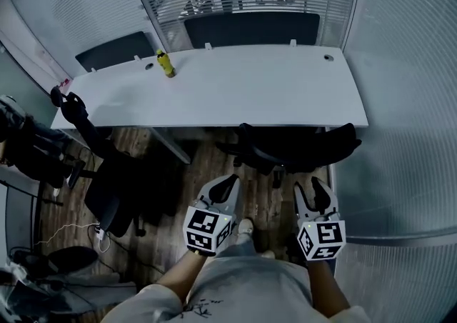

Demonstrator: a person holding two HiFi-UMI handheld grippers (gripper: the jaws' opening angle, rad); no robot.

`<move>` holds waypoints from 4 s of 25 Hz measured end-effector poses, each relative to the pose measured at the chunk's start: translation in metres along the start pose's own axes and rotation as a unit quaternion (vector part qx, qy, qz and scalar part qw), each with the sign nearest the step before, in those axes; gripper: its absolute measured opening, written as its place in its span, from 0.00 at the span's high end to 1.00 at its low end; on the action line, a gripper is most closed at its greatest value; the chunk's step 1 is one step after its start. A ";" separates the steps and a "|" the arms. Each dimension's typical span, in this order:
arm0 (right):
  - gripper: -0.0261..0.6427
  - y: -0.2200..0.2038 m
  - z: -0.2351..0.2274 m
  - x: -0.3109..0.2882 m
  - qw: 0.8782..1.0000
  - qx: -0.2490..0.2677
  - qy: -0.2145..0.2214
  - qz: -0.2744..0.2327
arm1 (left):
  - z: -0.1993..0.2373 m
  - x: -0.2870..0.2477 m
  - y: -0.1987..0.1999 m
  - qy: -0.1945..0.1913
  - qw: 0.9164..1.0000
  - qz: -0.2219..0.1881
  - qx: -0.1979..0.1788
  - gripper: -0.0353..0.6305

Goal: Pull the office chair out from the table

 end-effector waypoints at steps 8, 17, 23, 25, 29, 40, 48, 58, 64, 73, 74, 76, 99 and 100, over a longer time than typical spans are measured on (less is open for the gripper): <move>0.59 -0.003 -0.009 -0.025 1.000 0.002 -0.016 0.007 | 0.014 -0.033 0.009 -0.017 1.000 0.016 -0.013 0.82; 0.57 -0.004 -0.007 -0.037 1.000 0.005 -0.025 0.017 | 0.039 -0.076 0.027 -0.040 0.998 0.038 -0.026 0.66; 0.56 -0.008 -0.008 -0.046 0.999 0.006 -0.039 0.028 | 0.047 -0.105 0.035 -0.060 0.996 0.053 -0.040 0.60; 0.56 -0.008 -0.011 -0.048 0.999 0.003 -0.043 0.029 | 0.047 -0.114 0.036 -0.071 0.994 0.061 -0.047 0.58; 0.57 -0.009 -0.011 -0.052 0.998 0.002 -0.050 0.035 | 0.048 -0.127 0.039 -0.095 0.991 0.070 -0.058 0.55; 0.57 -0.008 -0.011 -0.062 0.997 0.009 -0.056 0.054 | 0.046 -0.139 0.042 -0.123 0.987 0.077 -0.061 0.54; 0.56 -0.006 -0.010 -0.062 0.996 0.013 -0.057 0.064 | 0.047 -0.138 0.042 -0.122 0.987 0.083 -0.058 0.54; 0.56 -0.006 -0.008 -0.055 0.996 0.016 -0.054 0.070 | 0.043 -0.131 0.041 -0.114 0.989 0.083 -0.054 0.54; 0.56 -0.007 -0.005 -0.048 0.996 0.019 -0.051 0.070 | 0.038 -0.123 0.038 -0.110 0.989 0.078 -0.054 0.54; 0.56 -0.009 0.005 -0.023 0.996 0.018 -0.046 0.069 | 0.028 -0.101 0.026 -0.108 0.990 0.078 -0.043 0.54; 0.56 -0.010 0.005 -0.020 0.996 0.018 -0.045 0.070 | 0.026 -0.098 0.024 -0.107 0.990 0.078 -0.043 0.54; 0.56 -0.012 0.006 -0.013 0.996 0.018 -0.043 0.070 | 0.021 -0.094 0.021 -0.104 0.991 0.077 -0.042 0.54; 0.56 -0.037 0.017 0.074 0.998 0.030 -0.012 0.058 | -0.037 -0.027 -0.026 -0.074 0.995 0.060 -0.030 0.54; 0.56 -0.037 0.018 0.079 0.998 0.030 -0.010 0.058 | -0.040 -0.023 -0.028 -0.072 0.995 0.060 -0.029 0.54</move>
Point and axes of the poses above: the fingertips, and each gripper's own axes: x backward along the fingers, z to its left, y out of its top, the point moved 3 cm from there along x, backward along the fingers, and after that the axes turned 15 degrees about x, right-handed, at the moved point
